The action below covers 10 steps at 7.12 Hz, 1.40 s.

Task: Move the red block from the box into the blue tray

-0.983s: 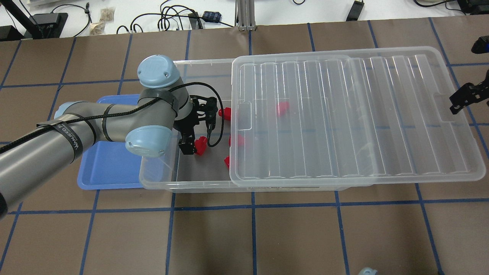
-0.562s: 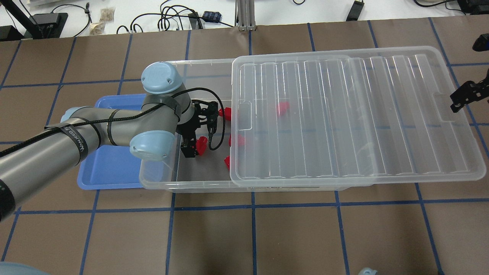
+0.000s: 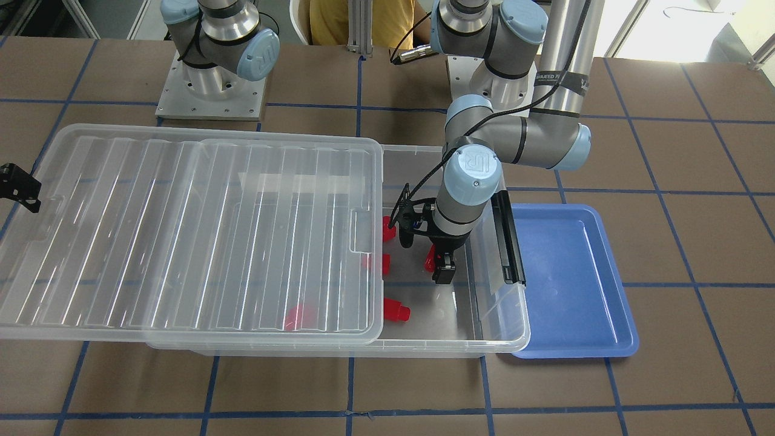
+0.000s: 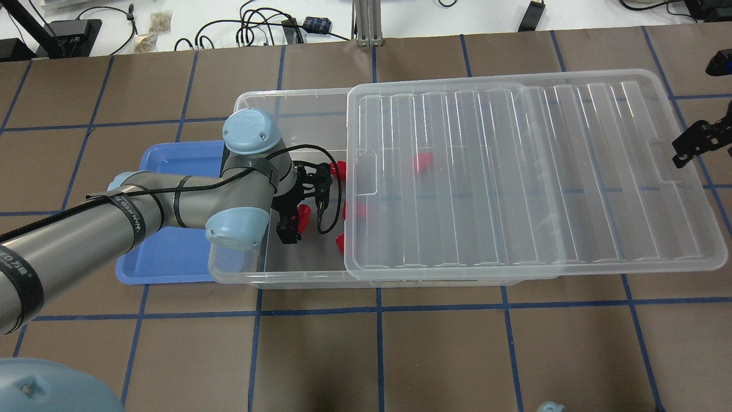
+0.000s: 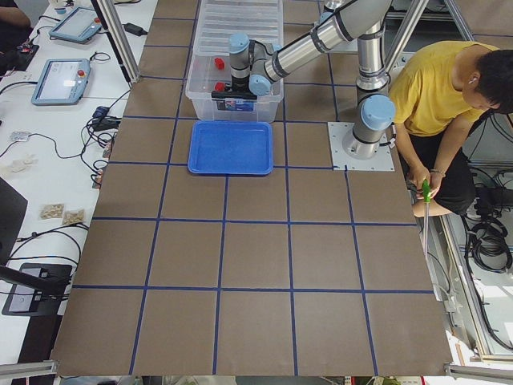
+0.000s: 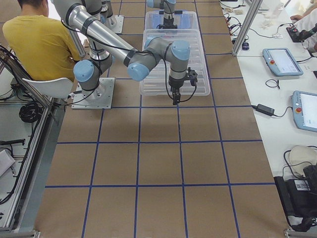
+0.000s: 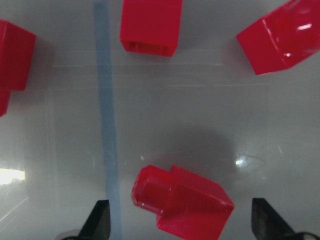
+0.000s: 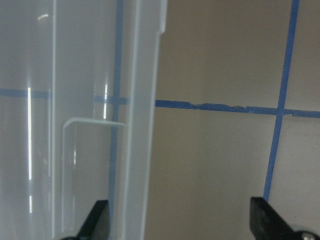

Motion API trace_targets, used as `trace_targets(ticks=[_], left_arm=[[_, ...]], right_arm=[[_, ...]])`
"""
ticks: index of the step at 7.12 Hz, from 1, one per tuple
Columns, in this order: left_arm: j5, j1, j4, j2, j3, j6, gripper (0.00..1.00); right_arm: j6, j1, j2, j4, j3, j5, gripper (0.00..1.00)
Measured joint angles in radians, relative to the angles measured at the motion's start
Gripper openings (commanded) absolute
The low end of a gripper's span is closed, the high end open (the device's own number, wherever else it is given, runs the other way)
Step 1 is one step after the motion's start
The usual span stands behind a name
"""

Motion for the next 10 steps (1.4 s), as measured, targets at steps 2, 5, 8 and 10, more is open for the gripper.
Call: trace_targets(ticks=[2, 5, 8, 10], left_arm=[[0.001, -0.004, 0.02, -0.003, -0.01, -0.013, 0.17], [0.001, -0.012, 0.024, 0.002, -0.01, -0.049, 0.15], [0.01, -0.011, 0.017, 0.047, 0.013, -0.067, 0.15], [0.03, -0.008, -0.112, 0.111, 0.09, -0.103, 0.15]], right_arm=[[0.0, 0.0, 0.001, 0.0, 0.0, 0.002, 1.0], [0.0, 0.001, 0.0, 0.0, 0.0, 0.004, 1.0], [0.0, 0.002, -0.001, 0.0, 0.0, 0.005, 1.0], [0.0, 0.002, -0.003, 0.002, -0.014, 0.005, 1.0]])
